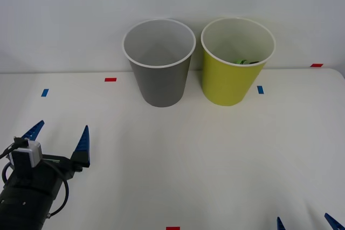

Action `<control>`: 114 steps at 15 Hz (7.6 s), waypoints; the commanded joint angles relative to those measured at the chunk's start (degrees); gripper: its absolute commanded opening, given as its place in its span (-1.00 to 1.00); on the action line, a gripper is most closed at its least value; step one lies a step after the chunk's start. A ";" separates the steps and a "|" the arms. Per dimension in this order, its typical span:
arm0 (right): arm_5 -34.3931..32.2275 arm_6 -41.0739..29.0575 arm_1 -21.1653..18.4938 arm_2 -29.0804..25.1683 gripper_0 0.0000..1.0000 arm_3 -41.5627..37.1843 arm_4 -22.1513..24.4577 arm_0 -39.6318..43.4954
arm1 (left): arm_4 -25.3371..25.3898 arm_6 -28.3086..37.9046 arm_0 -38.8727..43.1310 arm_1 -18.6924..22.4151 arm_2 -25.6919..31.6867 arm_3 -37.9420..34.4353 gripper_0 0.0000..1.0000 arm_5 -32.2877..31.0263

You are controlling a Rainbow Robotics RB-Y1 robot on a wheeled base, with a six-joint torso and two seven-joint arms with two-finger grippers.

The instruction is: Put cans in the gray bin and PET bottles in the light green bin.

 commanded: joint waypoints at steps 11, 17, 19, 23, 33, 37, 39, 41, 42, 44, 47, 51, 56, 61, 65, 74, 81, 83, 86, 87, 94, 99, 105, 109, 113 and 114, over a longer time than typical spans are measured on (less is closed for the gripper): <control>0.00 0.00 0.00 0.00 1.00 0.00 0.00 0.00 | -16.25 10.05 6.44 -1.75 -6.60 16.36 1.00 -14.77; 0.00 0.00 0.00 0.00 1.00 0.00 0.00 0.00 | -26.70 9.62 10.30 -9.74 -2.20 19.52 1.00 -19.25; 0.00 0.00 0.00 0.00 1.00 0.00 0.00 0.00 | -26.70 10.41 11.80 -10.62 -2.20 19.52 1.00 -20.22; 0.00 0.00 0.00 0.00 1.00 0.00 0.00 0.00 | -25.30 12.08 13.82 -10.80 -2.20 19.52 1.00 -21.10; 0.00 0.00 0.00 0.00 1.00 0.00 0.00 0.00 | -25.56 14.62 18.48 -10.80 -3.79 19.52 1.00 -24.79; 0.00 0.00 0.00 0.00 1.00 0.00 0.00 0.00 | -26.00 14.36 19.97 -10.80 -4.05 19.52 1.00 -24.79; 0.00 0.00 0.00 0.00 1.00 0.00 0.00 0.00 | -26.00 14.36 19.97 -10.80 -4.05 19.52 1.00 -24.79; 0.00 0.00 0.00 0.00 1.00 0.00 0.00 0.00 | -26.00 14.36 19.97 -10.80 -4.05 19.52 1.00 -24.79; 0.00 0.00 0.00 0.00 1.00 0.00 0.00 0.00 | -26.00 14.36 19.97 -10.80 -4.05 19.52 1.00 -24.79; 0.00 0.00 0.00 0.00 1.00 0.00 0.00 0.00 | -26.00 14.36 19.97 -10.80 -4.05 19.52 1.00 -24.79; 0.00 0.00 0.00 0.00 1.00 0.00 0.00 0.00 | -26.00 14.36 19.97 -10.80 -4.05 19.52 1.00 -24.79; 0.00 0.00 0.00 0.00 1.00 0.00 0.00 0.00 | -26.00 14.36 19.97 -10.80 -4.05 19.52 1.00 -24.79; 0.00 0.00 0.00 0.00 1.00 0.00 0.00 0.00 | -26.00 14.36 19.97 -10.80 -4.05 19.52 1.00 -24.79; 0.00 0.00 0.00 0.00 1.00 0.00 0.00 0.00 | -26.00 14.36 19.97 -10.80 -4.05 19.52 1.00 -24.79; 0.00 0.00 0.00 0.00 1.00 0.00 0.00 0.00 | -26.00 14.36 19.97 -10.80 -4.05 19.52 1.00 -24.79; 0.00 0.00 0.00 0.00 1.00 0.00 0.00 0.00 | -26.00 14.36 19.97 -10.80 -4.05 19.52 1.00 -24.79; 0.00 0.00 0.00 0.00 1.00 0.00 0.00 0.00 | -26.00 14.36 19.97 -10.80 -4.05 19.52 1.00 -24.79; 0.00 0.00 0.00 0.00 1.00 0.00 0.00 0.00 | -26.00 14.36 19.97 -10.80 -4.05 19.52 1.00 -24.79; 0.00 0.00 0.00 0.00 1.00 0.00 0.00 0.00 | -26.00 14.36 19.97 -10.80 -4.05 19.52 1.00 -24.79; 0.00 0.00 0.00 0.00 1.00 0.00 0.00 0.00 | -26.00 14.36 19.97 -10.80 -4.05 19.52 1.00 -24.79; 0.00 0.00 0.00 0.00 1.00 0.00 0.00 0.00 | -26.00 14.36 19.97 -10.80 -4.05 19.52 1.00 -24.79; 0.00 0.00 0.00 0.00 1.00 0.00 0.00 0.00 | -26.00 14.36 19.97 -10.80 -4.05 19.52 1.00 -24.79; 0.00 0.00 0.00 0.00 1.00 0.00 0.00 0.00 | -26.00 14.36 19.97 -10.80 -4.05 19.52 1.00 -24.79; 0.00 0.00 0.00 0.00 1.00 0.00 0.00 0.00 | -26.00 14.36 19.97 -10.80 -4.05 19.52 1.00 -24.79; 0.00 0.00 0.00 0.00 1.00 0.00 0.00 0.00 | -26.00 14.36 19.97 -10.80 -4.05 19.52 1.00 -24.79; 0.00 0.00 0.00 0.00 1.00 0.00 0.00 0.00 | -26.00 14.36 19.97 -10.80 -4.05 19.52 1.00 -24.79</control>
